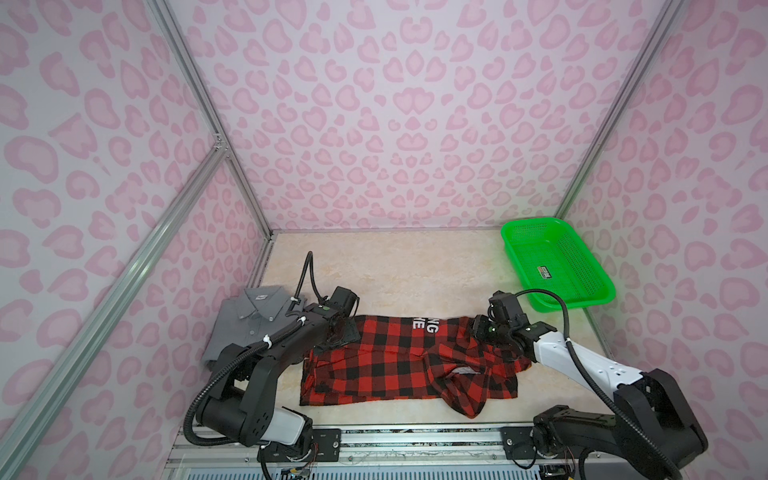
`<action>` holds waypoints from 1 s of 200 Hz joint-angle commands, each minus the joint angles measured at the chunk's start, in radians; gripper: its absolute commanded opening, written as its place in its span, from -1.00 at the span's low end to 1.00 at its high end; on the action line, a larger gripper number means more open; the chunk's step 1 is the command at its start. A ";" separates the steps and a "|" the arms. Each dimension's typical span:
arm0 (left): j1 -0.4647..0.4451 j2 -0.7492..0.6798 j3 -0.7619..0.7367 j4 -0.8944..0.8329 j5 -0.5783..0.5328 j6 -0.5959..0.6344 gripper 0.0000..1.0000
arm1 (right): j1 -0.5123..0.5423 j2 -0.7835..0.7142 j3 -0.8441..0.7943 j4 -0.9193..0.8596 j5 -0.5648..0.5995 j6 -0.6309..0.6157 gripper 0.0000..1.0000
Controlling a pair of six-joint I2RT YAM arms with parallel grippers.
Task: Fold and stack the long sleeve shirts
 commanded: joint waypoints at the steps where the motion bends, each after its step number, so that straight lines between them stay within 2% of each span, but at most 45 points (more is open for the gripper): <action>1: 0.000 0.023 -0.007 0.031 -0.019 0.001 0.78 | -0.017 0.026 0.003 0.034 -0.024 -0.027 -0.50; 16: 0.001 0.034 -0.014 0.039 -0.024 0.001 0.78 | -0.047 0.005 -0.012 0.026 -0.026 -0.026 -0.80; 33: 0.007 0.046 -0.022 0.051 -0.023 0.002 0.78 | -0.078 -0.048 -0.026 -0.009 0.006 -0.036 -1.00; 68: 0.016 0.073 -0.032 0.064 -0.009 -0.001 0.78 | -0.133 -0.133 -0.054 -0.122 0.120 -0.033 -1.00; 114: 0.026 0.080 -0.047 0.080 0.003 0.000 0.78 | -0.234 -0.171 -0.112 -0.110 0.069 -0.015 -1.00; 133: 0.029 0.078 -0.047 0.080 0.005 0.001 0.78 | -0.265 -0.173 -0.101 -0.098 -0.012 -0.052 -0.37; 147: 0.033 0.077 -0.047 0.077 0.005 0.002 0.78 | -0.264 -0.181 -0.081 -0.109 -0.035 -0.053 -0.12; 174: 0.040 0.080 -0.048 0.078 0.012 0.001 0.78 | -0.264 -0.183 -0.098 -0.024 -0.028 -0.030 -0.01; 200: 0.046 0.090 -0.047 0.082 0.023 -0.001 0.78 | -0.266 -0.091 -0.083 0.034 -0.033 -0.031 -0.01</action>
